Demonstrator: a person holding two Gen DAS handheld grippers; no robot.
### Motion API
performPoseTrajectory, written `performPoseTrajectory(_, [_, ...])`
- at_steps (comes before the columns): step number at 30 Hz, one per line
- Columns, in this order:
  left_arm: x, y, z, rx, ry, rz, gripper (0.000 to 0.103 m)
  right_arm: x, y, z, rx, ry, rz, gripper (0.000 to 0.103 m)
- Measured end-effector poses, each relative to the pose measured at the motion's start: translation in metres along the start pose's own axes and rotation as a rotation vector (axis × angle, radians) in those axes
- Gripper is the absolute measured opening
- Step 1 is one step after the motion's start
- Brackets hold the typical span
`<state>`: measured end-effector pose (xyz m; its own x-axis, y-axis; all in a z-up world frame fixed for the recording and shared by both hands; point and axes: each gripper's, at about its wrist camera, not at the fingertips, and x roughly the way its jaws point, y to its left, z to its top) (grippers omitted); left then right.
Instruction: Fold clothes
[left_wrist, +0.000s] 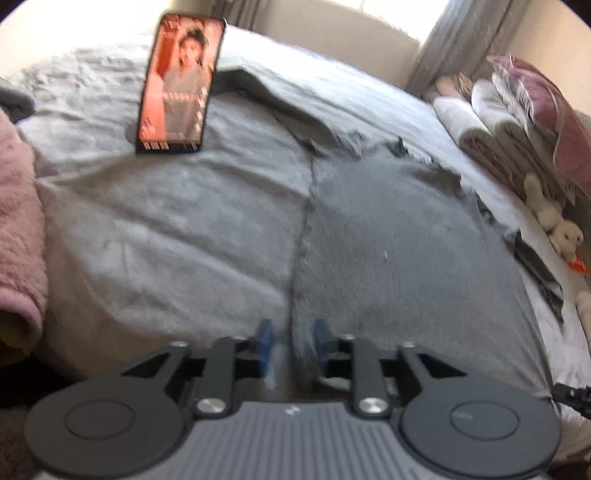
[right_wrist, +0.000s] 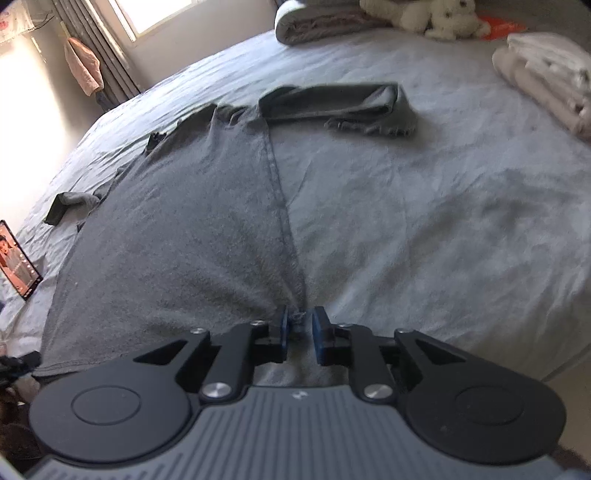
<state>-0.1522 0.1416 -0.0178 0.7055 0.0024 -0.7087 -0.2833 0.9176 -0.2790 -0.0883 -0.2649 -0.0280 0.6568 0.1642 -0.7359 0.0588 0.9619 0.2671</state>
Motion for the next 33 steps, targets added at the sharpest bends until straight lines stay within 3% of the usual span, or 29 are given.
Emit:
performPoseTrajectory(3, [-0.002, -0.008, 0.002, 0.009, -0.042, -0.012, 0.039, -0.005, 0.010, 0.001, -0.036, -0.060, -0.043, 0.034])
performPoseTrajectory(7, [0.002, -0.028, 0.001, 0.058, -0.066, -0.047, 0.044, -0.009, 0.026, 0.003, -0.086, -0.112, -0.027, 0.037])
performPoseTrajectory(14, [0.011, -0.067, -0.005, 0.191, -0.099, -0.091, 0.048, 0.004, 0.051, 0.000, -0.146, -0.089, 0.019, 0.038])
performPoseTrajectory(21, [0.023, -0.089, 0.005, 0.244, -0.083, -0.109, 0.056, 0.012, 0.055, 0.005, -0.137, -0.066, 0.027, 0.040])
performPoseTrajectory(28, [0.045, -0.113, 0.030, 0.272, -0.048, -0.113, 0.062, 0.023, 0.047, 0.034, -0.095, -0.055, 0.004, 0.046])
performPoseTrajectory(33, [0.067, -0.135, 0.050, 0.310, -0.063, -0.124, 0.073, 0.033, 0.033, 0.068, -0.037, -0.069, -0.029, 0.052])
